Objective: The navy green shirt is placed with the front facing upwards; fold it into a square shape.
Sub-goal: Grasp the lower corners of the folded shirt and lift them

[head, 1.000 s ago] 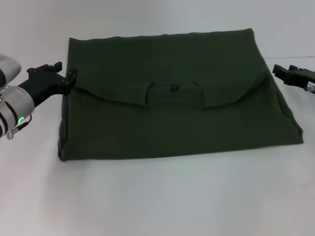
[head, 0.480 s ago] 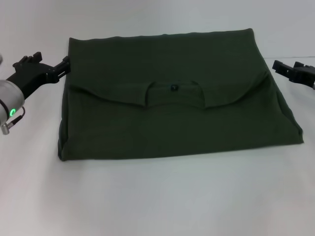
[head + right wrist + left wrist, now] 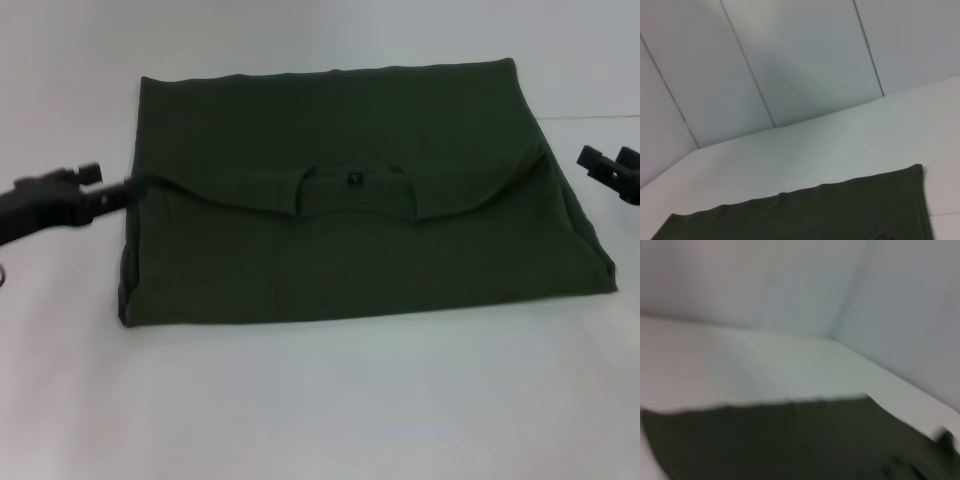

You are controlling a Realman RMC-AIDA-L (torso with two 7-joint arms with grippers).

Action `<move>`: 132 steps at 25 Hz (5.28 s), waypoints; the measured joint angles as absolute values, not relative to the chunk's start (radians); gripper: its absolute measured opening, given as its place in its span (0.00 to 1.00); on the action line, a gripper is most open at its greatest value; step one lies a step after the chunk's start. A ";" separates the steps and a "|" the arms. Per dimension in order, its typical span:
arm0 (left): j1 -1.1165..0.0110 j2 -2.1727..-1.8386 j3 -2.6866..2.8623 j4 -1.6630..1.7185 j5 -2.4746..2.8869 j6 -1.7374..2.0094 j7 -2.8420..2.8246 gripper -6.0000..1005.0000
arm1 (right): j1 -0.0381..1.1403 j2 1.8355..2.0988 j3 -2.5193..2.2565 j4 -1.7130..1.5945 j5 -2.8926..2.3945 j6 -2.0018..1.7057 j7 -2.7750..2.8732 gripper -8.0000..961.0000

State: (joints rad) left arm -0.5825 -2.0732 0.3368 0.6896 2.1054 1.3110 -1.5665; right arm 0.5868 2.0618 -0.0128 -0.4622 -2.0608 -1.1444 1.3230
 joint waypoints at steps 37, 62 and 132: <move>-0.550 -2.113 0.459 0.697 2.368 1.273 -1.609 0.53 | 0.509 2.080 -0.020 -0.463 -2.043 -1.276 1.304 0.76; -0.551 -2.128 0.463 0.701 2.359 1.254 -1.595 0.05 | 0.370 2.082 -0.129 -0.537 -2.063 -1.278 1.305 0.76; -0.232 -2.145 0.268 0.883 2.370 1.880 -0.994 0.05 | -0.009 2.095 -0.252 -0.424 -2.067 -1.660 0.829 0.07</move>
State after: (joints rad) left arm -0.2316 -2.1453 0.2682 0.8831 2.3703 1.8803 -0.9936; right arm -0.0091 2.0948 -0.2518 -0.4244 -2.0665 -1.6604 0.8294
